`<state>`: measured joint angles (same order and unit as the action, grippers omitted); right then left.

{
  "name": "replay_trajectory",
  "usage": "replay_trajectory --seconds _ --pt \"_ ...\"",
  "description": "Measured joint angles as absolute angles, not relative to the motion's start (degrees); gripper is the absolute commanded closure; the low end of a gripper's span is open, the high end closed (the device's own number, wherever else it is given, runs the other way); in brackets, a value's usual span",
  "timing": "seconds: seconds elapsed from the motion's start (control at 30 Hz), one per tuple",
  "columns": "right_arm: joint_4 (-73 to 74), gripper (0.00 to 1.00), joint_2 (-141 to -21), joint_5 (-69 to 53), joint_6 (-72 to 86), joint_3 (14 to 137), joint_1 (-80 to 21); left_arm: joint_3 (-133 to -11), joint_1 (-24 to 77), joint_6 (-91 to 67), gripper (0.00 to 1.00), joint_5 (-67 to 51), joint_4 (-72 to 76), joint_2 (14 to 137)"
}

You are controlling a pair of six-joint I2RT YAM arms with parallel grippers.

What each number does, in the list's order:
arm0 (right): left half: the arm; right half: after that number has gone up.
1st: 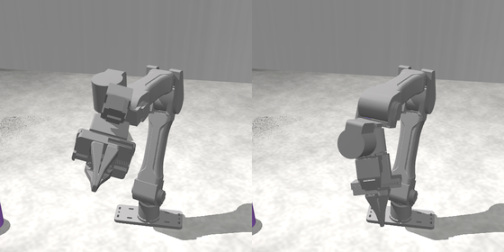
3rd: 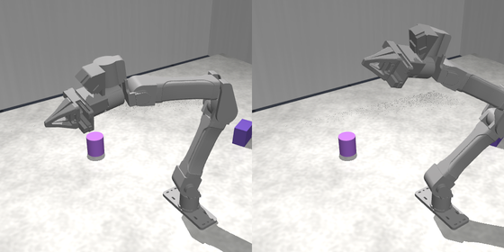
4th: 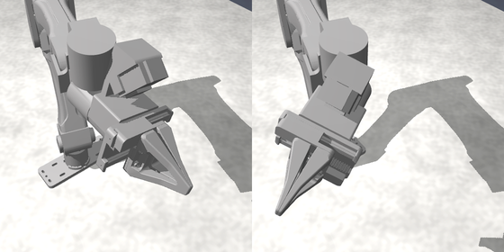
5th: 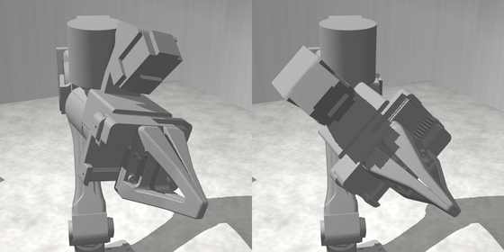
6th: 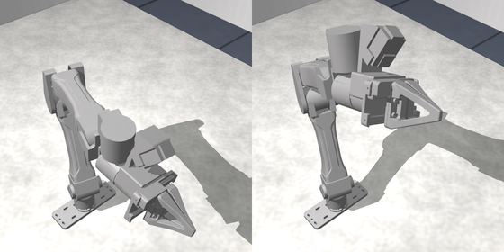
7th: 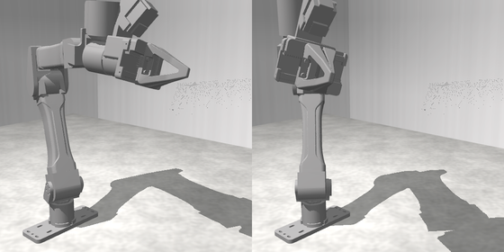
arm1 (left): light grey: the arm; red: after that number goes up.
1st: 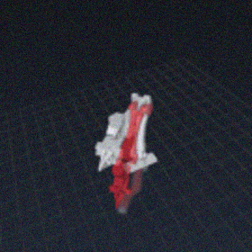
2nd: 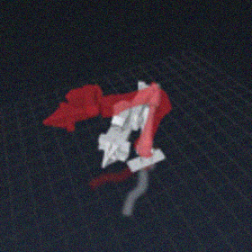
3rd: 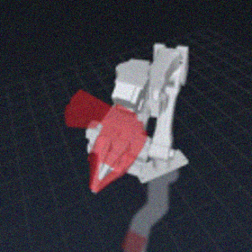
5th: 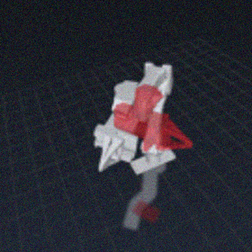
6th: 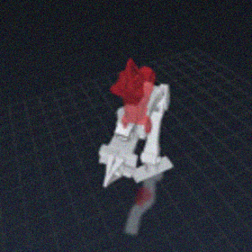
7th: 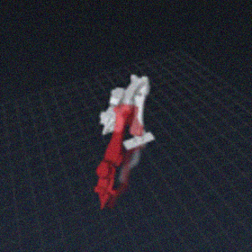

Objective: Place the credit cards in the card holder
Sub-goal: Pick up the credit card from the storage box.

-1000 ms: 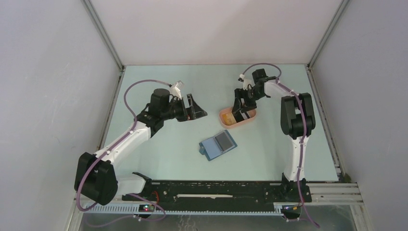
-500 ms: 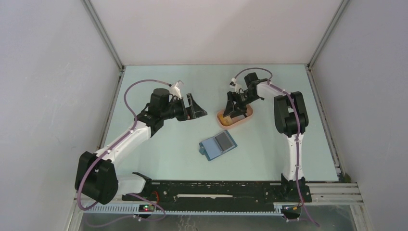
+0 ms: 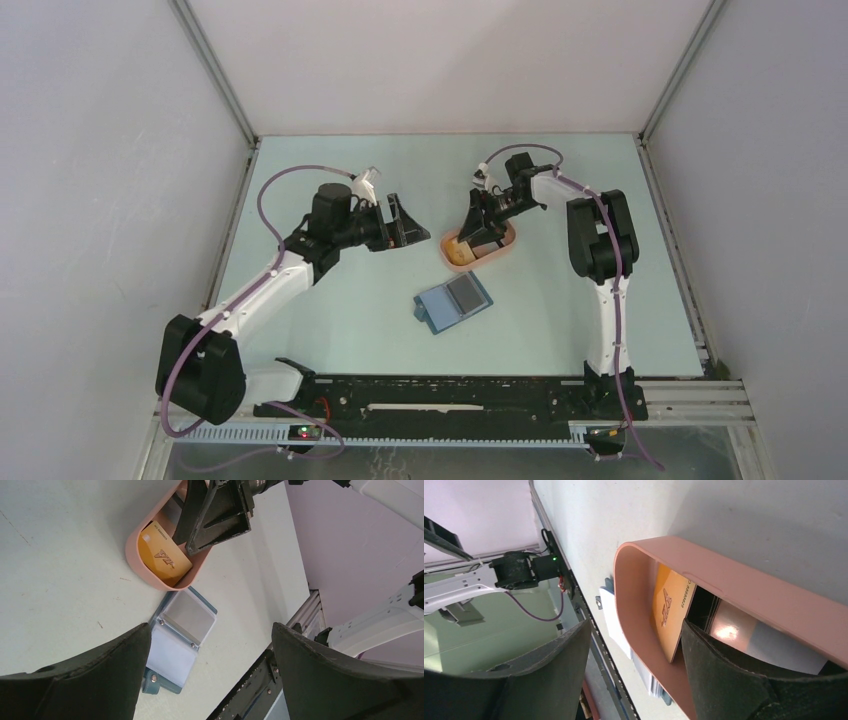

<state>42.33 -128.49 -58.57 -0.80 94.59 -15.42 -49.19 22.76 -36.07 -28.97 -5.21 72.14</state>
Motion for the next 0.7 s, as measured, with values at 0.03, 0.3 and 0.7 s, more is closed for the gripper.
replay_trajectory --seconds 0.03,0.3,0.7 --pt "42.3 0.25 -128.5 -59.2 -0.5 94.6 -15.5 -49.2 22.7 -36.1 0.05 -29.0 -5.2 72.1" --pt "41.8 0.32 -128.5 -62.8 1.1 94.6 -15.5 -49.2 22.7 -36.1 0.05 -29.2 -5.2 72.2" --pt "40.0 0.49 -128.6 -65.4 4.0 94.6 -17.6 -49.2 22.6 -36.1 0.05 -29.2 -5.2 72.6"
